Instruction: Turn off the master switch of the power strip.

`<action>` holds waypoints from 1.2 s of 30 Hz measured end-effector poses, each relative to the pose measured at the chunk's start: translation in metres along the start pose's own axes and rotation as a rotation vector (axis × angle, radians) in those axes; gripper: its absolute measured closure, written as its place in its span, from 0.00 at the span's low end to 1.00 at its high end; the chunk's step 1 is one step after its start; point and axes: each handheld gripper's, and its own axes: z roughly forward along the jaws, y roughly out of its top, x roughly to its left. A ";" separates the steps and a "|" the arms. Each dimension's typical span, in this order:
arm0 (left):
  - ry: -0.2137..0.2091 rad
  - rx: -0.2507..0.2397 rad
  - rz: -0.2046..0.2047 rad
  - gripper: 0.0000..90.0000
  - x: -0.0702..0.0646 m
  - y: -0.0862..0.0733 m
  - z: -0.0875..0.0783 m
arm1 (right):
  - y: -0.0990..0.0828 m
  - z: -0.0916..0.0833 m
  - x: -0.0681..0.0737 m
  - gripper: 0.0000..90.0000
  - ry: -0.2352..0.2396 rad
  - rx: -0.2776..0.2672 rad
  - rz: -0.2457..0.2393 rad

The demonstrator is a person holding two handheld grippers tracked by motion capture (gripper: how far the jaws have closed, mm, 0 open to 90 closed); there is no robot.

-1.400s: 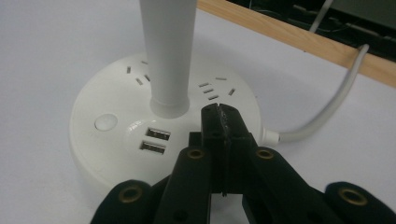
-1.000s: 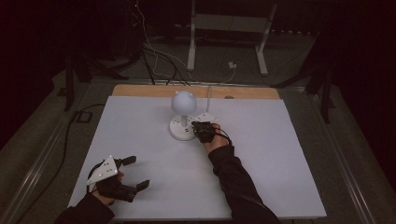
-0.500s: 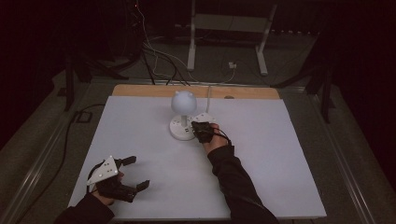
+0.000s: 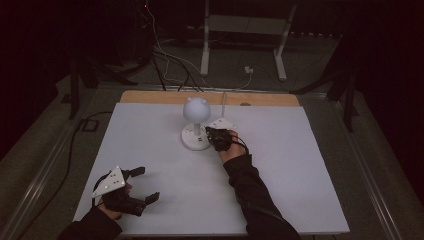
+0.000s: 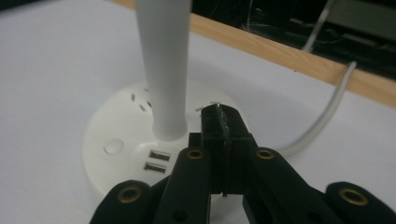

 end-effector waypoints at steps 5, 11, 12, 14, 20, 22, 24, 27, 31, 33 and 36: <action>-0.001 -0.002 0.004 0.01 -0.001 0.000 -0.001 | 0.004 -0.006 -0.002 0.98 0.037 0.001 0.020; -0.001 -0.001 0.000 0.01 -0.001 0.000 0.000 | 0.005 -0.014 -0.006 0.89 0.080 -0.002 0.029; -0.002 0.001 0.002 0.01 -0.001 0.000 0.000 | 0.007 -0.017 -0.008 0.86 0.104 0.002 0.046; -0.002 -0.001 0.002 0.01 -0.001 0.001 0.000 | 0.008 -0.018 -0.009 0.71 0.124 0.019 0.049; -0.001 -0.002 0.000 0.01 0.000 0.000 0.000 | 0.009 -0.022 -0.011 0.38 0.162 0.046 0.064; 0.000 -0.001 -0.001 0.01 0.000 0.000 0.000 | 0.009 -0.023 -0.011 0.33 0.169 0.049 0.068; 0.000 0.001 0.001 0.00 -0.001 0.000 0.000 | 0.008 -0.029 -0.013 0.13 0.220 0.026 0.065; 0.001 -0.002 -0.003 0.00 0.000 0.000 0.000 | 0.007 -0.035 -0.016 0.02 0.276 0.004 0.049; 0.001 -0.002 -0.001 0.01 0.000 0.000 0.000 | 0.005 -0.043 -0.019 0.00 0.314 -0.036 0.068; 0.001 -0.002 -0.004 0.01 0.000 0.000 0.000 | 0.003 -0.048 -0.022 0.00 0.329 -0.043 0.067; 0.001 0.000 -0.001 0.01 0.000 0.000 0.000 | -0.001 -0.056 -0.026 0.00 0.349 -0.059 0.048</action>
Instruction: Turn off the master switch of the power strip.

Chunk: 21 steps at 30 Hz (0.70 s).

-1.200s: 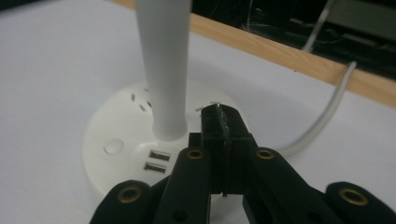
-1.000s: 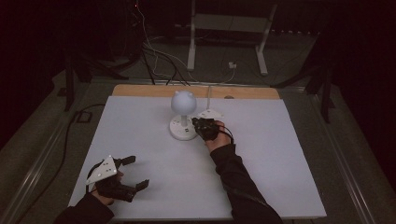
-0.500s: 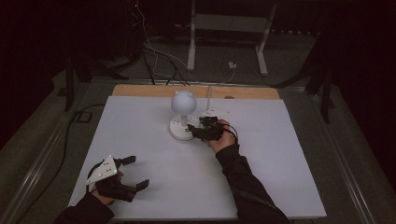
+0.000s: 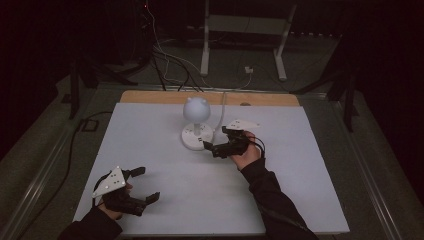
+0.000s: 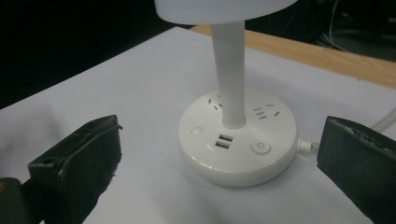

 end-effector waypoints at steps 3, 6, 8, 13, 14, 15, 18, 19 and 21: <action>-0.001 -0.002 -0.002 0.01 0.000 0.000 0.000 | -0.004 -0.008 0.000 0.00 -0.020 0.017 -0.027; -0.001 0.000 0.000 0.01 0.000 0.000 0.000 | -0.008 -0.020 0.000 0.00 -0.051 0.001 -0.045; -0.001 -0.002 -0.002 0.00 0.000 0.000 0.000 | -0.010 -0.028 0.000 0.00 -0.060 -0.003 -0.050; -0.003 -0.004 -0.002 0.01 0.000 0.000 -0.001 | -0.019 -0.049 -0.002 0.00 -0.078 -0.006 -0.051; -0.003 -0.002 -0.002 0.01 0.000 0.000 0.000 | -0.021 -0.053 -0.002 0.00 -0.081 -0.003 -0.051; -0.003 -0.001 -0.002 0.01 0.000 0.000 0.000 | -0.024 -0.057 -0.003 0.00 -0.086 0.000 -0.054; -0.003 -0.002 0.000 0.00 0.000 0.000 0.000 | -0.032 -0.069 -0.003 0.00 -0.092 0.009 -0.056; -0.003 -0.003 -0.002 0.01 0.000 0.000 0.000 | -0.034 -0.073 -0.003 0.00 -0.097 0.007 -0.058; -0.003 0.000 -0.002 0.01 0.000 0.000 0.000 | -0.039 -0.082 -0.004 0.00 -0.107 0.001 -0.059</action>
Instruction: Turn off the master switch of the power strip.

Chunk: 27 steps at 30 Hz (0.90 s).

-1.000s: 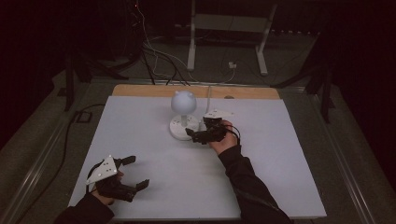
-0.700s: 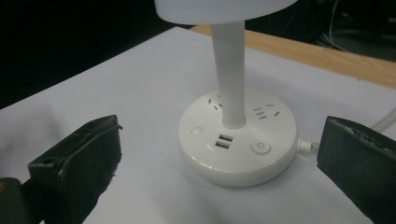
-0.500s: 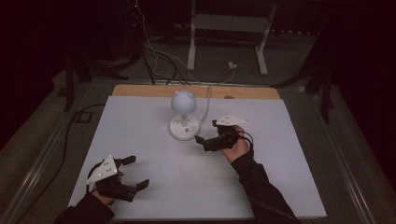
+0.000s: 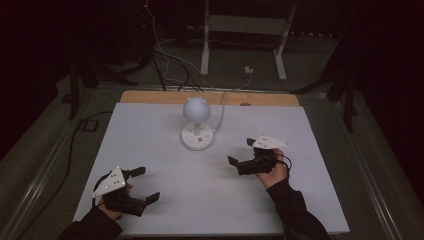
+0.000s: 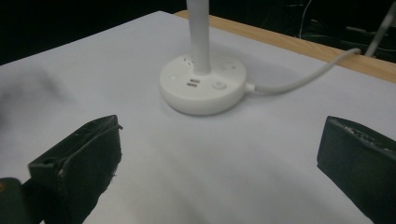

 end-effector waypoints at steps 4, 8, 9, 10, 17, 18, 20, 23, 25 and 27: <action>0.001 -0.002 0.002 0.00 0.000 0.000 0.000 | -0.010 -0.016 -0.003 0.00 -0.018 -0.006 0.009; 0.000 0.003 0.004 0.01 0.000 0.000 0.000 | -0.020 -0.032 -0.005 0.00 -0.042 -0.051 0.011; -0.001 0.001 0.004 0.01 0.000 0.000 0.000 | -0.022 -0.036 -0.005 0.00 -0.042 -0.052 0.013; 0.000 0.001 0.003 0.01 0.000 0.000 0.000 | -0.024 -0.039 -0.005 0.00 -0.044 -0.045 0.014; 0.001 0.003 0.002 0.01 0.000 0.000 0.000 | -0.042 -0.066 -0.010 0.00 -0.070 -0.040 0.047; 0.001 0.004 0.004 0.01 -0.001 0.000 0.000 | -0.045 -0.069 -0.011 0.00 -0.076 -0.039 0.052; 0.001 0.006 0.005 0.01 0.000 0.000 0.001 | -0.050 -0.076 -0.013 0.00 -0.079 -0.028 0.057; 0.002 0.006 0.000 0.01 0.000 0.000 0.001 | -0.058 -0.086 -0.016 0.00 -0.075 -0.022 0.064; 0.003 0.009 0.003 0.01 -0.001 0.000 0.001 | -0.063 -0.092 -0.017 0.00 -0.085 -0.019 0.074; 0.005 0.008 0.005 0.01 -0.001 0.000 0.001 | -0.069 -0.099 -0.019 0.00 -0.106 -0.003 0.081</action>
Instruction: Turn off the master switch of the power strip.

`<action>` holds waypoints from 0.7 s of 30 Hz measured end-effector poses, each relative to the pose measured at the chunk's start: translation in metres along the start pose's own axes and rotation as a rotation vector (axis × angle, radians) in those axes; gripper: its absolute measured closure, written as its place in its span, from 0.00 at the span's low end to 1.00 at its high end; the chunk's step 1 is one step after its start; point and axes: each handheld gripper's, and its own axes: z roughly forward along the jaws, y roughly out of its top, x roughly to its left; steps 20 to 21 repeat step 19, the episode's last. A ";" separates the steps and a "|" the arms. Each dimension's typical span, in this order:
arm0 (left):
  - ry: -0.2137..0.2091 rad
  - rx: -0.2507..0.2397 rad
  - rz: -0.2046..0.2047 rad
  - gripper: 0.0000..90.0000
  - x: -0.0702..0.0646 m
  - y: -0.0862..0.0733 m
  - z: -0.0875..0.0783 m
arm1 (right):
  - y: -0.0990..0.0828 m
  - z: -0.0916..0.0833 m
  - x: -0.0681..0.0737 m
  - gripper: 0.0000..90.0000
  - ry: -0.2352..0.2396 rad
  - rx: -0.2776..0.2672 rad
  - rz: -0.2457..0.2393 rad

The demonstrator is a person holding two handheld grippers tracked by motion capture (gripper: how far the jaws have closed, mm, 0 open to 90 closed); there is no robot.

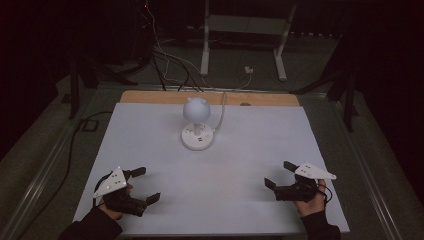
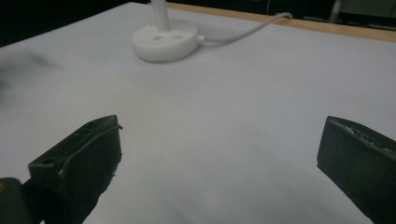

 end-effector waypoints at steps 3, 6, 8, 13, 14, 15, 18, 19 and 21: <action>0.003 0.001 -0.003 0.01 0.000 0.000 0.000 | -0.007 -0.007 -0.003 0.00 -0.021 0.029 0.011; 0.004 0.002 -0.004 0.01 0.000 0.000 0.000 | -0.012 -0.010 -0.006 0.00 -0.029 0.048 0.023; 0.003 0.004 -0.002 0.01 0.000 0.000 0.001 | -0.016 -0.013 -0.007 0.00 -0.045 0.073 0.024; 0.002 0.007 -0.002 0.01 0.000 -0.001 0.001 | -0.025 -0.017 -0.010 0.00 -0.061 0.113 0.032; 0.003 0.009 -0.001 0.01 0.000 -0.001 0.001 | -0.026 -0.017 -0.010 0.00 -0.067 0.124 0.028; 0.003 0.012 0.002 0.00 0.000 -0.001 0.001 | -0.027 -0.017 -0.010 0.00 -0.069 0.130 0.025; 0.001 0.009 0.001 0.01 0.000 0.000 0.001 | -0.027 -0.015 -0.011 0.00 -0.070 0.146 0.014; 0.001 0.010 0.001 0.01 0.000 -0.001 0.001 | -0.027 -0.014 -0.011 0.00 -0.068 0.148 0.017; 0.001 0.010 0.001 0.01 0.000 -0.001 0.001 | -0.027 -0.014 -0.011 0.00 -0.068 0.148 0.017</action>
